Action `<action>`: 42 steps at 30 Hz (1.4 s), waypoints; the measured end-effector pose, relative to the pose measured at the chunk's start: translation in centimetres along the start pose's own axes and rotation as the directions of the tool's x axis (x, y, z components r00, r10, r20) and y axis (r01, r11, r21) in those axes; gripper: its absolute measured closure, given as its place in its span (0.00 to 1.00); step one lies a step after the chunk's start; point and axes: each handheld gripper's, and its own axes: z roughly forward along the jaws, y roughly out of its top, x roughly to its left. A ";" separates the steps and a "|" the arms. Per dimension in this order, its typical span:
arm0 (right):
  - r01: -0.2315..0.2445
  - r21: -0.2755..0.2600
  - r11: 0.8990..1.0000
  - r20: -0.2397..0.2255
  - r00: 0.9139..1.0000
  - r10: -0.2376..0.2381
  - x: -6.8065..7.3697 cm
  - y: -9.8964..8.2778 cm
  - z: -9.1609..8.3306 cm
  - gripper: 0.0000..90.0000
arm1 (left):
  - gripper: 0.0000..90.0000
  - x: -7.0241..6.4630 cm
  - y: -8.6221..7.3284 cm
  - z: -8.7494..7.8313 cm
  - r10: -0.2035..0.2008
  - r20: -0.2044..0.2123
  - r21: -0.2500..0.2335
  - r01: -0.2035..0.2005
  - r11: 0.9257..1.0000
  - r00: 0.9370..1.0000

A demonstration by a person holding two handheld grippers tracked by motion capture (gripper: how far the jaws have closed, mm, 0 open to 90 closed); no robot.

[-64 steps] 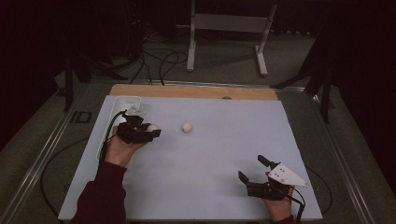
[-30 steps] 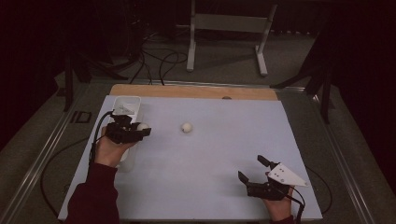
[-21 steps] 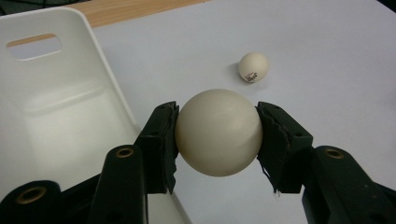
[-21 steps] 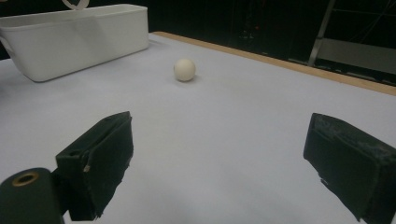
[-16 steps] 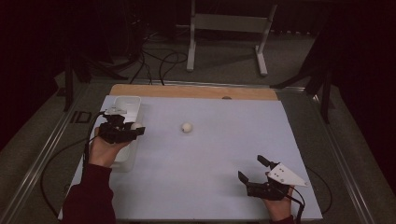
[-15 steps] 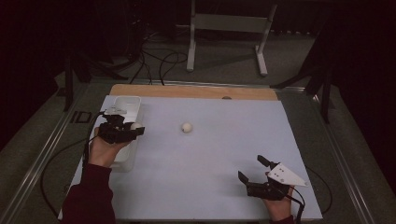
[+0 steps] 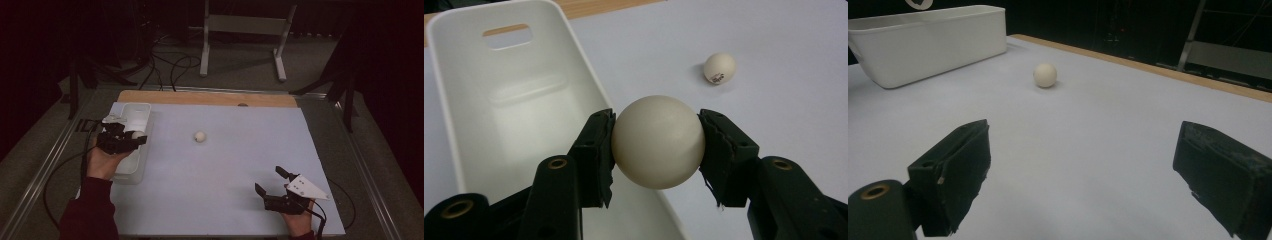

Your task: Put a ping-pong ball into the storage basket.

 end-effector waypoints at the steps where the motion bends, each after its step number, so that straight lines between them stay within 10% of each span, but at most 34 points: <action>1: 0.000 0.000 1.000 0.000 1.000 0.000 0.0 0.0 0.0 0.09 | 0.57 0.1 0.0 -0.1 -0.003 -0.001 -0.003 0.003 1.000 1.000; 20: -0.002 -0.001 1.000 0.003 1.000 0.002 0.0 0.0 0.0 0.09 | 0.56 2.1 -0.8 -1.8 -0.052 -0.079 -0.017 0.051 0.999 0.996; 27: -0.001 -0.001 1.000 0.003 1.000 0.001 0.0 0.0 0.0 0.09 | 0.12 1.9 -0.6 -1.5 -0.070 -0.137 -0.013 0.069 0.998 0.988; 42: -0.005 -0.005 1.000 0.007 1.000 0.005 0.0 0.0 -0.1 0.09 | 0.06 0.9 0.0 -1.0 -0.048 -0.109 -0.021 0.046 0.999 0.993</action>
